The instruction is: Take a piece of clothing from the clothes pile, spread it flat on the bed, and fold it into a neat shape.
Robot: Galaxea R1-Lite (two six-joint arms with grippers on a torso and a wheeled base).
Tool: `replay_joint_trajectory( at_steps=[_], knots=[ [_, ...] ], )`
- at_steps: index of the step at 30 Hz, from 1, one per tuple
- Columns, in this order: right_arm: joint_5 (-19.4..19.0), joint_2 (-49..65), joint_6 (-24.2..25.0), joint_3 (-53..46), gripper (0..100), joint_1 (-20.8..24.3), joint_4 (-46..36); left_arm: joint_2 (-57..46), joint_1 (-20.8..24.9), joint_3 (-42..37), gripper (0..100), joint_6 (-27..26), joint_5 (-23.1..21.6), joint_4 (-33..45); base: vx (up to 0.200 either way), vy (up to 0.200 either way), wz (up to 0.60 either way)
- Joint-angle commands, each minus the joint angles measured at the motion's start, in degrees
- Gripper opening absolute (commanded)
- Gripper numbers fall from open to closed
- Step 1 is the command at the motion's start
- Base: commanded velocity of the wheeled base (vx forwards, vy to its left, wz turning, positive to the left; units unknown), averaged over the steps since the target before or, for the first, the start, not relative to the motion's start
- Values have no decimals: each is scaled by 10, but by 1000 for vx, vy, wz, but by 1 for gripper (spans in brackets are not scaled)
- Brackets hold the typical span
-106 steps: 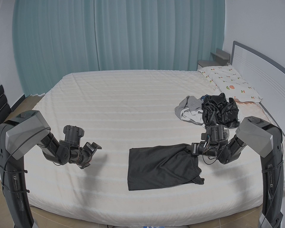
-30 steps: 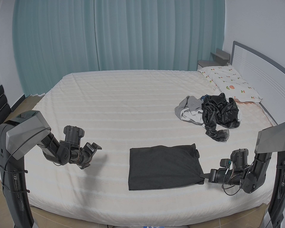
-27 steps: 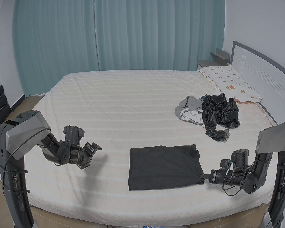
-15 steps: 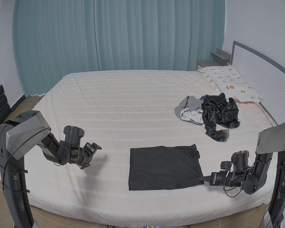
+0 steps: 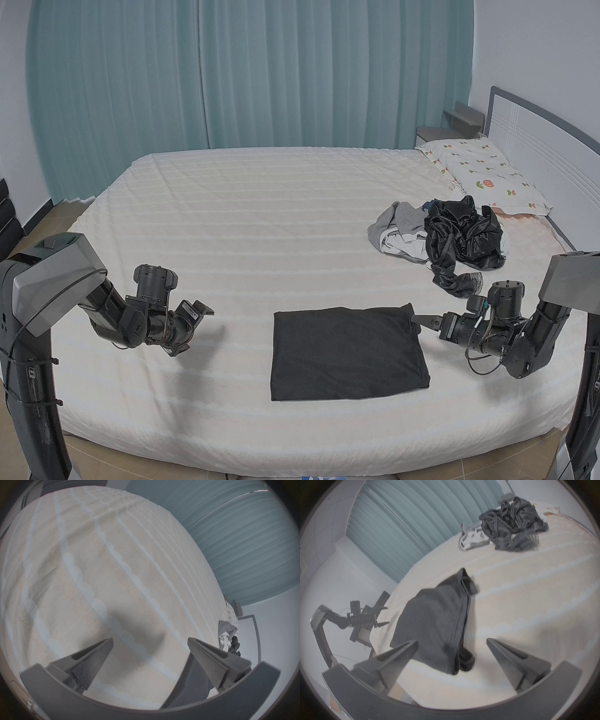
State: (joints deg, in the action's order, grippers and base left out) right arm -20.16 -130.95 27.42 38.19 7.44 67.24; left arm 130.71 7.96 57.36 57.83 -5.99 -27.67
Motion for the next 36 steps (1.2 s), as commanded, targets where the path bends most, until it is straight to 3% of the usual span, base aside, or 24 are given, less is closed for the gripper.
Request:
replay_joint_trajectory(
  at_steps=[1, 4, 5, 14, 15, 23, 29, 36],
  knots=[
    [49, -92, 9, 112, 100, 29, -27, 1, 0, -1, 100, 0, 0, 0, 0, 0, 0],
    [50, -100, 9, 142, 100, 29, -50, 1, 0, -1, 100, 0, 1, 0, 0, 0, 0],
    [55, -114, 9, 178, 100, 31, -92, 1, 0, 0, 100, 0, 1, 0, 0, 0, 0],
    [56, -135, 9, 226, 100, 36, -107, 1, 0, -1, 100, 0, 1, 0, 0, 0, 0],
    [57, -135, 9, 227, 0, 35, -108, 1, 0, -1, 100, 0, 1, 0, 0, 0, 0],
    [62, -131, 26, 232, 0, 15, -101, 1, 1, -1, 100, 0, 1, 0, 0, 0, 0],
    [57, -138, 86, 243, 0, 6, -106, 1, 1, -1, 100, 0, 1, 0, 0, 0, 0],
    [57, -157, 90, 252, 0, -2, -102, 1, 3, -1, 100, -1, 1, 0, 0, 0, 0]
  ],
)
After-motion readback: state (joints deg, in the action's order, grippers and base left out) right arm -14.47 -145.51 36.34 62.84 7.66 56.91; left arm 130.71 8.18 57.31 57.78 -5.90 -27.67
